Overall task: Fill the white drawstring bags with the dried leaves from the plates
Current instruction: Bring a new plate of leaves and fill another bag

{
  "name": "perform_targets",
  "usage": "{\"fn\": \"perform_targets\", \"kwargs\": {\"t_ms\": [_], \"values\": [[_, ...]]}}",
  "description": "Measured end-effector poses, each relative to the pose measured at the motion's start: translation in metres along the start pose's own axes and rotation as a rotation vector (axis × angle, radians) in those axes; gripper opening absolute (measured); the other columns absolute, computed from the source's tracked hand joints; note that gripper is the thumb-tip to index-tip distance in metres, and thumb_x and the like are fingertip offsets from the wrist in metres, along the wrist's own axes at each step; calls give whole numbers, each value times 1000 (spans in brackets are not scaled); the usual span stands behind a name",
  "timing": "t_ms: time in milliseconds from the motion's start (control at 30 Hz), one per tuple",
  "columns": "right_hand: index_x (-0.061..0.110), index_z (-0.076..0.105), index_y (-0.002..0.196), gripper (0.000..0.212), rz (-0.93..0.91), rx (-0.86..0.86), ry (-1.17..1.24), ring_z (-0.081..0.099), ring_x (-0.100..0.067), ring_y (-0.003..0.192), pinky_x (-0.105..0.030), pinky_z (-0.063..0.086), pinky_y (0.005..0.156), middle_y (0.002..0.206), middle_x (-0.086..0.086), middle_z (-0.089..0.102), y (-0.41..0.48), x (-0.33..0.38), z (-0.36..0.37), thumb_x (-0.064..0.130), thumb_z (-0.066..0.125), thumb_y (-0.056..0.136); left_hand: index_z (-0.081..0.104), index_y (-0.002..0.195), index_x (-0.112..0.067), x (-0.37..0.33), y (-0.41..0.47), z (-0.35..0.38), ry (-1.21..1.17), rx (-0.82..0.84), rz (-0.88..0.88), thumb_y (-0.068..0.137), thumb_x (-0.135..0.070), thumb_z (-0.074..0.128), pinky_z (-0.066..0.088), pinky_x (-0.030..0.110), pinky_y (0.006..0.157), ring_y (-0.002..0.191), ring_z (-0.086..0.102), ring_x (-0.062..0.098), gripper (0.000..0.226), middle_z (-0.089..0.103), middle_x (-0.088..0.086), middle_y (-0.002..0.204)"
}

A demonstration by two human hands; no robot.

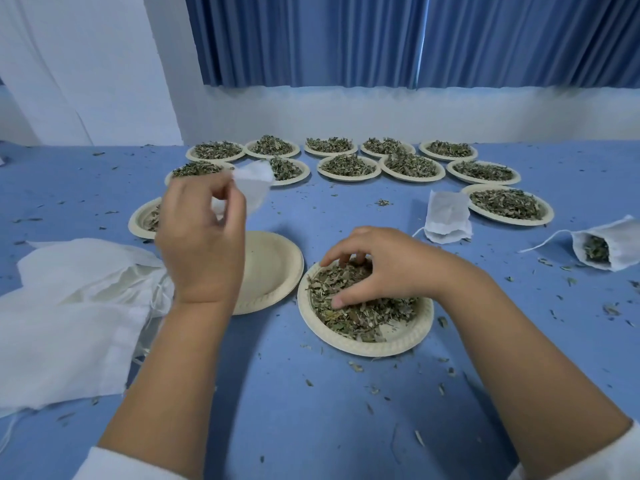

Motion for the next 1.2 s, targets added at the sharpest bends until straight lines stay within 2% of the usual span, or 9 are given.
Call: {"fn": "perform_targets", "kwargs": {"t_ms": [200,300,467,533,600,733,867,1000,1200], "values": [[38,72,106,30,-34,-2,-52,50,-2,94,-23,41,82,104,15,55,0,4,4,38,81,77,72,91,-19,3,-44,71,92,689,-84,89,-19,62,41,28,67,82,60,18,11,67,-5,85],[36,73,102,23,-58,-22,-51,50,-2,90,-22,39,80,93,20,53,-1,6,4,33,79,80,67,81,-30,8,-58,82,69,823,-183,84,-24,65,35,15,57,71,59,5,7,61,-16,69],[34,75,96,18,-35,-128,85,58,-3,87,-17,44,75,93,14,67,-5,1,-7,27,80,80,70,78,-30,12,-58,83,-52,802,-296,81,-23,69,36,1,59,65,56,-12,8,61,-17,65],[34,76,92,17,-20,-220,217,61,-3,79,-16,46,68,89,8,72,-7,-2,-17,26,82,78,70,76,-30,12,-58,82,-110,782,-341,82,-23,70,40,5,60,63,55,-14,10,62,-18,66],[31,76,90,18,-23,-283,368,60,-1,68,-13,46,65,82,9,73,-9,-3,-24,23,83,76,72,75,-31,13,-58,82,-163,774,-392,82,-25,71,47,20,60,57,55,-12,10,63,-18,65],[29,72,97,28,30,-324,724,71,-17,85,-33,55,88,91,-3,76,-9,-13,-25,20,85,73,71,72,-34,10,-60,83,-212,785,-427,82,-28,73,44,16,57,57,55,-9,12,64,-17,65],[27,69,86,23,124,-409,969,68,-10,74,-18,46,63,87,-5,76,-3,-22,-14,21,86,72,73,72,-32,6,-64,85,-276,798,-472,82,-27,74,40,4,55,61,59,-7,11,68,-14,64],[24,67,79,21,152,-469,884,65,-2,68,-12,46,62,77,5,75,-2,-25,-12,19,86,72,73,71,-27,8,-66,85,-340,770,-561,82,-22,73,44,11,60,58,59,-4,12,70,-13,65],[22,72,77,15,122,-513,705,70,-22,73,-35,56,76,81,-4,75,-6,-17,-17,18,85,73,73,75,-23,17,-65,81,-392,664,-712,84,-20,70,45,13,59,55,56,-5,11,70,-10,69]]}}
Point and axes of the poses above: each hand's wrist, its own y-axis towards the middle knuckle, its own z-axis out of the palm, x = y × z, the point moved 8 cm from there along y, towards the middle knuckle
